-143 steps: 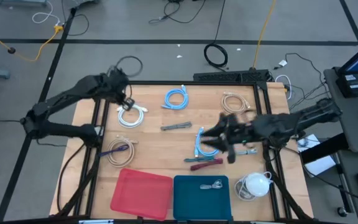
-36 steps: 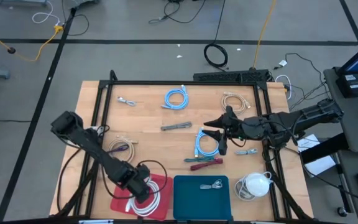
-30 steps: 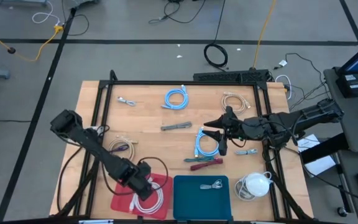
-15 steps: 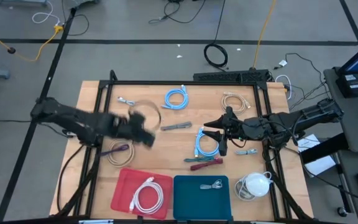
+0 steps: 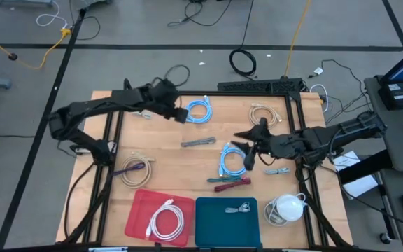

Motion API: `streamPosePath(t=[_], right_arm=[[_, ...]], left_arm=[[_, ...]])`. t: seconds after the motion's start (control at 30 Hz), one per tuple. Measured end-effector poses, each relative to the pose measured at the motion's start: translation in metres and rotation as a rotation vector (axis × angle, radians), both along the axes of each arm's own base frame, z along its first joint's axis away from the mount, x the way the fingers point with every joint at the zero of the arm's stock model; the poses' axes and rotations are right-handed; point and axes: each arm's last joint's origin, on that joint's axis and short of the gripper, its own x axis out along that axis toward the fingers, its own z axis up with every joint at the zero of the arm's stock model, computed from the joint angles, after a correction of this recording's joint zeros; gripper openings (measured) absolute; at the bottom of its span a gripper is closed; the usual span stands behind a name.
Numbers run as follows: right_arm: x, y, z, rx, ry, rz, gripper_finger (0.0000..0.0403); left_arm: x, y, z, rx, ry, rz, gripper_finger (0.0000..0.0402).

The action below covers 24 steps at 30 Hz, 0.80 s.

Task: Pick & Place USB Port
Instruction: Put the top left white USB cable into the blue bin

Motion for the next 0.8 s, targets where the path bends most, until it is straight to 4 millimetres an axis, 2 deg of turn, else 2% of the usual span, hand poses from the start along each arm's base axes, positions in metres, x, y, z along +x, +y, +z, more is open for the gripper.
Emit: streamPosePath(t=[0.1,0.2,0.3,0.47,0.57,0.63,0.7,0.8], right_arm=[[-0.009,-0.019,-0.017,-0.076,0.191,-0.155,0.0132],[-0.009,-0.047,-0.036,-0.064,0.394,-0.261,0.0132],[0.004,-0.075,-0.062,0.016,0.515,-0.2,0.0132],[0.035,-0.104,-0.1,0.174,0.518,-0.033,0.0132],[0.047,-0.108,-0.114,0.227,0.529,0.014,0.0132],[0.052,-0.104,-0.118,0.248,0.518,0.06,0.0132],[0.056,-0.097,-0.118,0.243,0.502,0.091,0.0132],[0.058,-0.087,-0.113,0.227,0.467,0.127,0.0132]], left_arm=[[0.01,-0.008,-0.009,-0.004,0.014,-0.08,0.017],[0.015,-0.019,-0.009,0.014,0.018,-0.129,0.017],[0.017,-0.031,-0.007,0.042,0.03,-0.16,0.017],[0.016,-0.048,-0.008,0.129,0.105,-0.236,0.017],[-0.001,-0.05,-0.017,0.275,0.381,-0.232,0.017],[-0.019,-0.04,-0.021,0.372,0.613,-0.143,0.017],[-0.032,-0.023,-0.023,0.379,0.718,-0.049,0.017],[-0.051,0.004,-0.026,0.327,0.784,0.062,0.017]])
